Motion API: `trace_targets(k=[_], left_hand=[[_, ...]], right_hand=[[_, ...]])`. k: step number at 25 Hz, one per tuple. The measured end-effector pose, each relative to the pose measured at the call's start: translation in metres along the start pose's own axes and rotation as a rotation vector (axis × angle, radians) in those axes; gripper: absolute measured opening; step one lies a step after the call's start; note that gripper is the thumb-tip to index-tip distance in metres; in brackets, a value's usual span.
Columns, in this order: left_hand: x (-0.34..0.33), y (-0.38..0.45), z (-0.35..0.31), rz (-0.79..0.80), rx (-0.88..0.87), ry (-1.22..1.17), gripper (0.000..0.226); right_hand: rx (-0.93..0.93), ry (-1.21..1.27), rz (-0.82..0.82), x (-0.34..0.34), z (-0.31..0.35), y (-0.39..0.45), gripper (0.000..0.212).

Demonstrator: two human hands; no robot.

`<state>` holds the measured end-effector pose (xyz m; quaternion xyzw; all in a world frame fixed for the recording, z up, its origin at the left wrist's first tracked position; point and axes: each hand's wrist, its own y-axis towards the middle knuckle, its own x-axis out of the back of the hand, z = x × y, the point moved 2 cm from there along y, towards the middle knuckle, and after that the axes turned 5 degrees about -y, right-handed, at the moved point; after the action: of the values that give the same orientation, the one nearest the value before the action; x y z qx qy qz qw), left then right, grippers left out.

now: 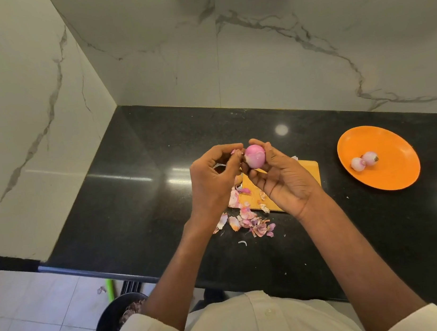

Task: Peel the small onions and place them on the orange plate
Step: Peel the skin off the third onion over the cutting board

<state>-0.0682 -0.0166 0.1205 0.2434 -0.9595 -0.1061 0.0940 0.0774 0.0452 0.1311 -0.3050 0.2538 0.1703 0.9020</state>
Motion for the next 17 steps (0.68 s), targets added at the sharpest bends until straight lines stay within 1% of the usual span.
trace_targets(k=[3, 5, 8, 10, 12, 13, 15, 17], left_hand=[[0.004, 0.001, 0.007, -0.017, 0.130, -0.134, 0.017], [0.008, 0.001, 0.016, -0.011, 0.178, -0.119, 0.018], [0.012, 0.000, 0.033, 0.018, 0.243, 0.001, 0.019], [0.010, -0.002, 0.041, 0.070, 0.270, 0.159, 0.024], [0.006, -0.003, 0.038, 0.113, 0.246, 0.317, 0.023], [0.004, -0.002, 0.035, 0.117, 0.211, 0.334, 0.022], [0.001, 0.002, 0.028, 0.151, 0.171, 0.219, 0.028], [-0.005, 0.005, 0.021, 0.224, 0.199, 0.046, 0.035]], right_hand=[[-0.039, -0.008, 0.021, 0.001, 0.000, 0.000, 0.029], [-0.040, -0.033, 0.014, 0.003, -0.002, 0.002, 0.027], [-0.041, -0.078, -0.044, 0.008, -0.006, 0.008, 0.023], [-0.029, -0.142, -0.060, 0.009, -0.008, 0.011, 0.028], [0.007, -0.205, -0.075, 0.010, -0.009, 0.012, 0.032], [0.036, -0.227, -0.096, 0.012, -0.009, 0.013, 0.033], [0.093, -0.244, -0.140, 0.016, -0.007, 0.014, 0.035], [0.118, -0.233, -0.149, 0.019, -0.004, 0.014, 0.033]])
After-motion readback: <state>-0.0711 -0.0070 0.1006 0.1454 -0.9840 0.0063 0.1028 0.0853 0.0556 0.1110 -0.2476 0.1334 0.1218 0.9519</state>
